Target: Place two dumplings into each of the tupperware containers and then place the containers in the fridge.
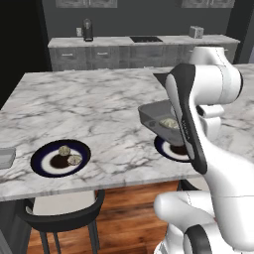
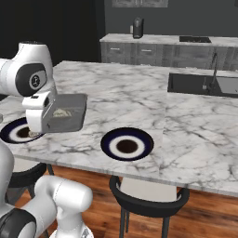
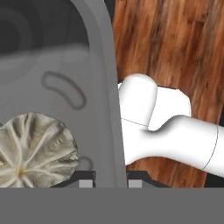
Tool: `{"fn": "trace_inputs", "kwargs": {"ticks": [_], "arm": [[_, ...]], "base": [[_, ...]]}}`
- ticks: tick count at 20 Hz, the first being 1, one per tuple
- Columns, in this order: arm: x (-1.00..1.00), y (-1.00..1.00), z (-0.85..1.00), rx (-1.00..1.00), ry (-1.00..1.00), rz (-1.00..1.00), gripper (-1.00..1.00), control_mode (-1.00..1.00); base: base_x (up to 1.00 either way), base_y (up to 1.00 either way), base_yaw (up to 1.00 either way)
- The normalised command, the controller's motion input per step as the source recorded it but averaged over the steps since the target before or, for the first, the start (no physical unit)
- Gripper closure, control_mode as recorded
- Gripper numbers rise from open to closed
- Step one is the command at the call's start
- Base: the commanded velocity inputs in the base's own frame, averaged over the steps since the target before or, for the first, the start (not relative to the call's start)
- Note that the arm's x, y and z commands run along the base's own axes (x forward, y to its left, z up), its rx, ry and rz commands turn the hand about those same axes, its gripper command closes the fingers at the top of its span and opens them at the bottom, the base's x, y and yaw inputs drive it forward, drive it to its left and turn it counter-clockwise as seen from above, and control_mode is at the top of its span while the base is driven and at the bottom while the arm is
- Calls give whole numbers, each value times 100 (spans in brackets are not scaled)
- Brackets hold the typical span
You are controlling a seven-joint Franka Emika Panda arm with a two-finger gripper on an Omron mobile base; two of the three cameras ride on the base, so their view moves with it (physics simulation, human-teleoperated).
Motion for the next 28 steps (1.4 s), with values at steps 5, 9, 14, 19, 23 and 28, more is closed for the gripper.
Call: {"fn": "trace_inputs", "kwargs": {"ticks": [5, 9, 14, 19, 23, 28], "arm": [[-1, -2, 0, 0, 0, 0, 100, -100], [-3, 0, 0, 0, 0, 0, 100, 100], [0, 0, 0, 0, 0, 0, 100, 100], [0, 0, 0, 0, 0, 0, 100, 100], [0, 0, 0, 0, 0, 0, 100, 100], [0, 0, 0, 0, 0, 0, 100, 100]], "base": [[0, 0, 0], [-69, -21, -11], [-100, -31, -47], [-73, 8, -84], [-56, 16, -91], [-24, -32, -74]]}}
